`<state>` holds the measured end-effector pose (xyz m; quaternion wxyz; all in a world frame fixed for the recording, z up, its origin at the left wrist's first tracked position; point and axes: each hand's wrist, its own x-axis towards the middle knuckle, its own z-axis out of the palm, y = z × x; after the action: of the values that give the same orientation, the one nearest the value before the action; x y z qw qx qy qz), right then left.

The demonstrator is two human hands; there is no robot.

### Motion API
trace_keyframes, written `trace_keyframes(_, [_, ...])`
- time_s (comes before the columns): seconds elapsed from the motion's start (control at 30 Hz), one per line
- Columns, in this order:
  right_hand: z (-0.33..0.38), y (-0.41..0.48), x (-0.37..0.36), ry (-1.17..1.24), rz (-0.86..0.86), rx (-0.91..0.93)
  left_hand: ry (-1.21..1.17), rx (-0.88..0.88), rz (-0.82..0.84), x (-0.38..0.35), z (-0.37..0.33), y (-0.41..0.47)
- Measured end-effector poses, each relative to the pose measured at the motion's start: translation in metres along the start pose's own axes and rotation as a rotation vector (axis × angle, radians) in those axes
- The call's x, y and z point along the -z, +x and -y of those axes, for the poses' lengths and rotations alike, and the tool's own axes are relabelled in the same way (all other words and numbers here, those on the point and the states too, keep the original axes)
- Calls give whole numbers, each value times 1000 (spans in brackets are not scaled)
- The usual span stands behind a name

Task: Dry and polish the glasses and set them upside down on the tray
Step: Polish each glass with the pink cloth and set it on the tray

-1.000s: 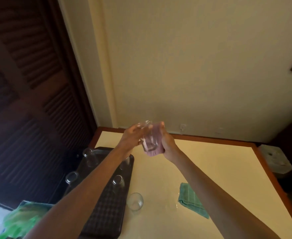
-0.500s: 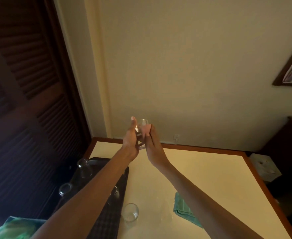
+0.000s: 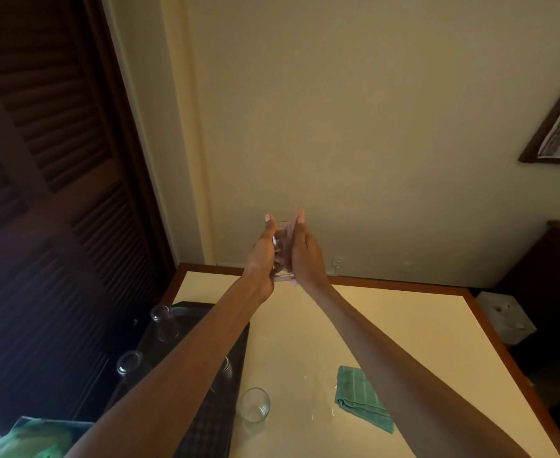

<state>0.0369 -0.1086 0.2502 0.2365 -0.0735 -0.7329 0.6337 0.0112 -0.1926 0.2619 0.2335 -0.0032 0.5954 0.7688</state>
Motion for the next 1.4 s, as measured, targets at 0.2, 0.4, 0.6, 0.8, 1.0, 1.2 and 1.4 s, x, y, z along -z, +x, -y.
trace_keyframes(0.2, [-11,-8,8,10,53,-114,8,-15,-121,-10,-1,1])
trace_keyframes(0.4, [-14,-21,4,-155,58,220,104,-19,-217,-16,-4,8])
trace_keyframes(0.6, [0,9,18,-48,-72,17,93,-25,-123,-29,-10,-1])
trace_keyframes(0.8, [-10,25,20,249,17,-270,198,-92,-176,-24,22,58])
trace_keyframes(1.0, [-16,1,6,-34,1,11,16,-33,-115,-22,-11,13])
trace_keyframes(1.2, [-14,17,7,-254,-70,131,42,42,-78,-25,-8,16])
trace_keyframes(1.4, [8,38,26,76,-38,-224,82,-53,-69,-33,-8,17])
